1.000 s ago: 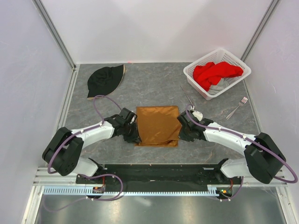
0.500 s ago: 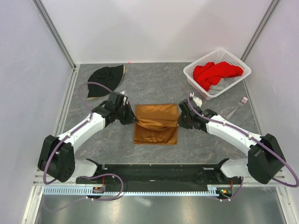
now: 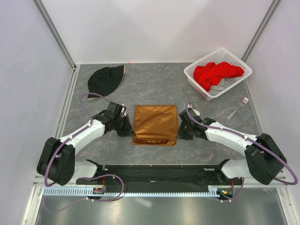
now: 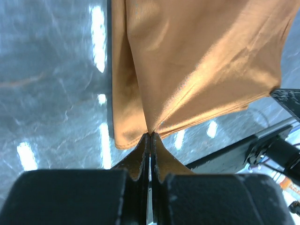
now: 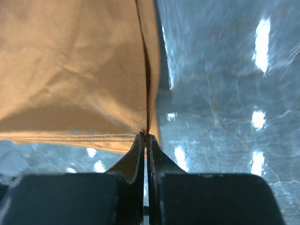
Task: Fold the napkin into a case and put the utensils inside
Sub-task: Fold the square-folded napkin at the center of the board.
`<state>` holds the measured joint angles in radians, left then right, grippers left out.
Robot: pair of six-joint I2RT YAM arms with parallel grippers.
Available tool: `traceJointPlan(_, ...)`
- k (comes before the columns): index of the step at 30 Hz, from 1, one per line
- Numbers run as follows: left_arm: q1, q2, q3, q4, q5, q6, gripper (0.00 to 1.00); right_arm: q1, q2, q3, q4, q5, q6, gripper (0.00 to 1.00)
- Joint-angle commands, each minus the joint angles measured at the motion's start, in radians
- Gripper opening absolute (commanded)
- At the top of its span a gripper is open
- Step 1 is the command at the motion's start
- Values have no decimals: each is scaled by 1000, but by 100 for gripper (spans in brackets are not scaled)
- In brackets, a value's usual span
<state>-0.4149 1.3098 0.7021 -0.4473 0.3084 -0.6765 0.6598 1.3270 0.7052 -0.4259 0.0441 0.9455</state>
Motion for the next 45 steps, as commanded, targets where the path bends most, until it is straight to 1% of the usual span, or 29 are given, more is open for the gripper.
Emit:
traceJointPlan(1,2,-60,-16,9,32,22,2,11,-17,-30,53,-21,16,0)
traceJointPlan(4,2,-66,34,12,55,15,2,9,-17,37,15,17,-19,0)
traceJointPlan(5,2,-61,80,15,51,15,2,4,-12,90,-2,28,-34,0)
traceJointPlan(7,2,-41,140,4,41,23,2,-22,3,140,-31,42,-80,0)
traceJointPlan(10,17,32,325,-33,15,49,2,-66,35,235,-43,22,-134,0)
traceJointPlan(12,33,86,391,-56,3,71,2,-81,66,321,-65,23,-161,0)
traceJointPlan(13,50,101,452,-63,11,75,2,-83,77,347,-74,22,-180,0)
traceJointPlan(14,56,115,477,-71,14,86,2,-85,89,391,-83,19,-186,0)
traceJointPlan(16,67,137,534,-100,15,100,2,-86,110,418,-100,4,-191,0)
traceJointPlan(17,68,135,539,-105,17,112,2,-86,112,416,-100,-21,-188,0)
traceJointPlan(18,68,132,537,-110,15,117,2,-86,109,407,-96,-30,-183,0)
traceJointPlan(21,70,86,453,-116,17,118,2,-83,78,334,-73,-41,-156,0)
traceJointPlan(22,70,74,388,-114,27,114,2,-80,64,309,-65,-70,-146,0)
traceJointPlan(24,70,30,315,-110,37,106,2,-75,29,243,-51,-85,-125,0)
traceJointPlan(25,70,14,242,-100,44,100,2,-74,20,222,-45,-85,-120,0)
traceJointPlan(26,70,-19,209,-82,57,89,2,-69,11,185,-40,-87,-114,0)
traceJointPlan(28,70,-40,137,-74,67,72,2,-68,0,148,-16,-105,-99,0)
traceJointPlan(32,70,-72,74,-70,63,63,2,-46,5,70,39,-135,-73,0)
traceJointPlan(36,70,-110,45,-80,66,52,2,-19,24,57,59,-142,-63,0)
traceJointPlan(45,71,-93,-32,-84,64,9,2,-3,41,10,98,-156,-40,0)
